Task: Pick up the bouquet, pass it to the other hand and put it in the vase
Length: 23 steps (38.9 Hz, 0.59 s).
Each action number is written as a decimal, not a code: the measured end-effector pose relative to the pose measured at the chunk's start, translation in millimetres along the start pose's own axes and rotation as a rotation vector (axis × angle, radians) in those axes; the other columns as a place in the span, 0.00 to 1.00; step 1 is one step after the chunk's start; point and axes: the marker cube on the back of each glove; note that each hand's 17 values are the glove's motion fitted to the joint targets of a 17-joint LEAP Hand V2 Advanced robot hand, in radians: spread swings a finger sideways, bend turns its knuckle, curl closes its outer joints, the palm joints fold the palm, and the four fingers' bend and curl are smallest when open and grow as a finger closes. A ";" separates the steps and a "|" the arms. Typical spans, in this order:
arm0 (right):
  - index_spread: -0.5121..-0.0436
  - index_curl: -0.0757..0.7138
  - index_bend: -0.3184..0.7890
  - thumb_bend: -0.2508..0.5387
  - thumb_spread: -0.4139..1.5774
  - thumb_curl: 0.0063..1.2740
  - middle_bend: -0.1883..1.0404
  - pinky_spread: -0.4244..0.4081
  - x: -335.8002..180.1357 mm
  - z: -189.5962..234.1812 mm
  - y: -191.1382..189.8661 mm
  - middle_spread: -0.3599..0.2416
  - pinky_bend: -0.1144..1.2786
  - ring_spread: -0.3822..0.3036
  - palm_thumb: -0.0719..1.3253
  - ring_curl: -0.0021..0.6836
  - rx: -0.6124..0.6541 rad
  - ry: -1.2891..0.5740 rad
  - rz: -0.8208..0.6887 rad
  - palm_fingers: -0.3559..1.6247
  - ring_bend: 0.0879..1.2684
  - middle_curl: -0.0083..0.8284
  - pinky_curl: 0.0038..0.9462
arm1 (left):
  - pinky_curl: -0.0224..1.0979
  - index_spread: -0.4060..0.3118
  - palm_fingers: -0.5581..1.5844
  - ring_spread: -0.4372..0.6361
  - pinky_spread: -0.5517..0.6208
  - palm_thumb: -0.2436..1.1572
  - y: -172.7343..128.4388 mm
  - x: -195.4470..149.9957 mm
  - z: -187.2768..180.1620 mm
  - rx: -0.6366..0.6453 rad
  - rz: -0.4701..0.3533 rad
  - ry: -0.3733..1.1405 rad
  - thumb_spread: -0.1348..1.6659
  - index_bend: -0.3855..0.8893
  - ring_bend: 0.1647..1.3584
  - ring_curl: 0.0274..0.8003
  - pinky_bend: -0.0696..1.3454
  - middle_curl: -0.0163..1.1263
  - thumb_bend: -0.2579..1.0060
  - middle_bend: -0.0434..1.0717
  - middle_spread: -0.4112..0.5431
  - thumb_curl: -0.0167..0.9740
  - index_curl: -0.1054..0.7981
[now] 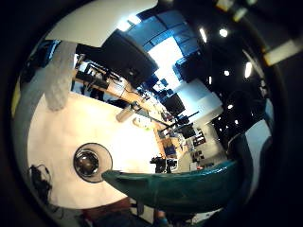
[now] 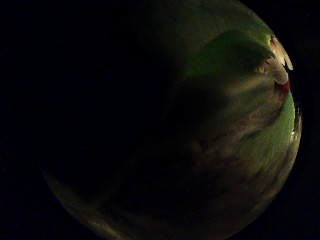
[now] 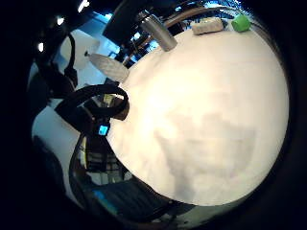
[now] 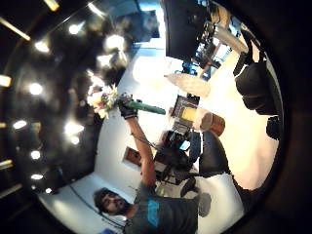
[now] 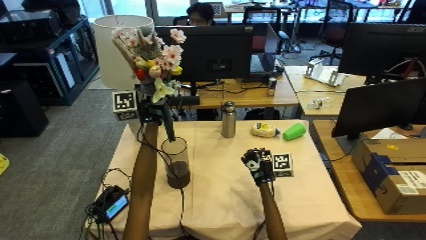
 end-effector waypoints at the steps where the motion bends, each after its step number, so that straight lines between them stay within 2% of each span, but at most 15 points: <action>1: 0.52 0.49 0.39 0.28 0.60 0.47 0.47 0.37 0.0 0.8 -0.1 0.33 0.47 0.32 0.65 0.60 0.002 0.003 0.003 0.76 0.41 0.57 0.39 | 0.40 0.08 0.89 0.07 0.14 0.83 -2.5 -4.0 -5.2 0.008 0.006 -0.003 0.07 0.47 0.50 0.58 0.48 0.49 0.17 0.57 0.06 0.77 0.74; 7: 0.52 0.49 0.39 0.28 0.61 0.47 0.46 0.39 12.8 8.6 -7.7 0.33 0.47 0.32 0.65 0.60 -0.004 0.026 -0.025 0.76 0.40 0.57 0.39 | 0.40 0.08 0.89 0.07 0.14 0.83 -5.3 -20.1 -13.4 0.014 0.003 -0.002 0.07 0.47 0.50 0.58 0.48 0.49 0.17 0.56 0.07 0.77 0.75; 16: 0.52 0.48 0.39 0.28 0.61 0.46 0.45 0.42 8.7 14.4 -9.5 0.33 0.46 0.33 0.65 0.60 -0.011 0.039 -0.058 0.76 0.39 0.57 0.39 | 0.39 0.07 0.89 0.07 0.13 0.83 -6.3 -43.5 1.8 -0.024 0.000 -0.006 0.07 0.46 0.50 0.58 0.48 0.49 0.17 0.56 0.07 0.78 0.77; 23: 0.52 0.48 0.40 0.28 0.61 0.45 0.45 0.46 11.4 9.4 -7.7 0.34 0.44 0.33 0.66 0.60 -0.003 0.028 -0.036 0.75 0.37 0.57 0.38 | 0.39 0.07 0.89 0.07 0.13 0.82 -3.4 -67.5 16.9 -0.034 -0.051 -0.062 0.07 0.46 0.50 0.58 0.47 0.49 0.17 0.56 0.07 0.79 0.78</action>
